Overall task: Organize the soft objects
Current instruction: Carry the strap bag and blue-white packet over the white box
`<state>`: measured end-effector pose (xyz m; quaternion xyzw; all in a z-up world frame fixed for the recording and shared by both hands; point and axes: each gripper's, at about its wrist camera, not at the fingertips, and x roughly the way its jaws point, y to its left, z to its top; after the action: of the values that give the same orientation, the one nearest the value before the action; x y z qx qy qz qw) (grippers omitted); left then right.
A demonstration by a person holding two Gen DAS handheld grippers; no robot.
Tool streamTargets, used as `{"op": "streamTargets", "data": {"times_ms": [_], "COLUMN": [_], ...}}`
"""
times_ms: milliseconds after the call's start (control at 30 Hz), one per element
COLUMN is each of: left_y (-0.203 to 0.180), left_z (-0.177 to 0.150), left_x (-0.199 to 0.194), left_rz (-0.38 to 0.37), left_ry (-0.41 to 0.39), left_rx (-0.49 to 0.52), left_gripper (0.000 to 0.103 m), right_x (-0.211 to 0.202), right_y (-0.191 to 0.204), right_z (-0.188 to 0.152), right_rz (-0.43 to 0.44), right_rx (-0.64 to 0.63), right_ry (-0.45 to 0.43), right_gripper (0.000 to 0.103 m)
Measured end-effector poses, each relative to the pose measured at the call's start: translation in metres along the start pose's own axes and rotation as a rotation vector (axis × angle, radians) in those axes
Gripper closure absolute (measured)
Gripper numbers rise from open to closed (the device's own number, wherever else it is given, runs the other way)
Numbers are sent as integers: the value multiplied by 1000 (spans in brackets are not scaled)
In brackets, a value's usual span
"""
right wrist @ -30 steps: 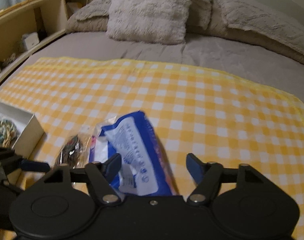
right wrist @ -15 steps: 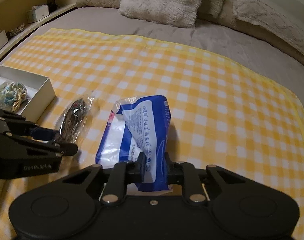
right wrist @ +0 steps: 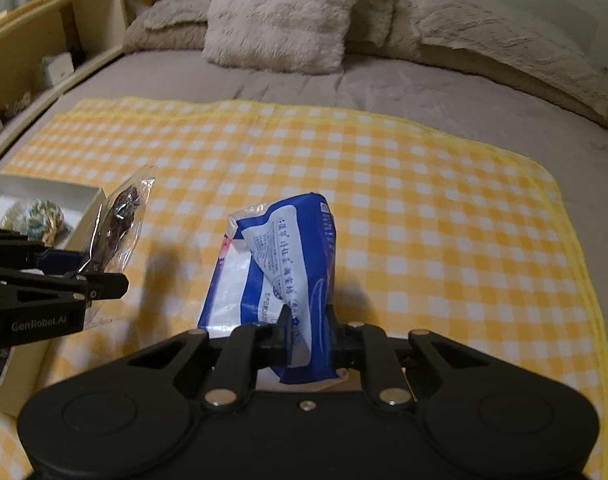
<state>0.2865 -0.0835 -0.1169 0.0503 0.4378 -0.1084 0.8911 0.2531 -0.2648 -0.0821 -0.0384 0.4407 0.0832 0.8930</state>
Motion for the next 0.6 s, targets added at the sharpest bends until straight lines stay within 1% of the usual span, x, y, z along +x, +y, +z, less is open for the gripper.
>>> {"op": "streamTargets", "data": {"times_ms": [233,433,600], "left_y": [-4,8,20], "left_z": [5,2,-5], "left_x": [-39,-68,-88], "left_rz": [15,19,46], "left_ry": [-82,-159,-194], "left_rx": [22,12,14], "left_gripper": [69,69,69], "right_x": [-33,-56,-65], "right_y": [1,8,18], "right_z": [1,3,8], "right_rz": [12,25,38], "right_rx": [78,123,158], "right_ry": [-78,-137,-169], "right_gripper": [88,88,88]}}
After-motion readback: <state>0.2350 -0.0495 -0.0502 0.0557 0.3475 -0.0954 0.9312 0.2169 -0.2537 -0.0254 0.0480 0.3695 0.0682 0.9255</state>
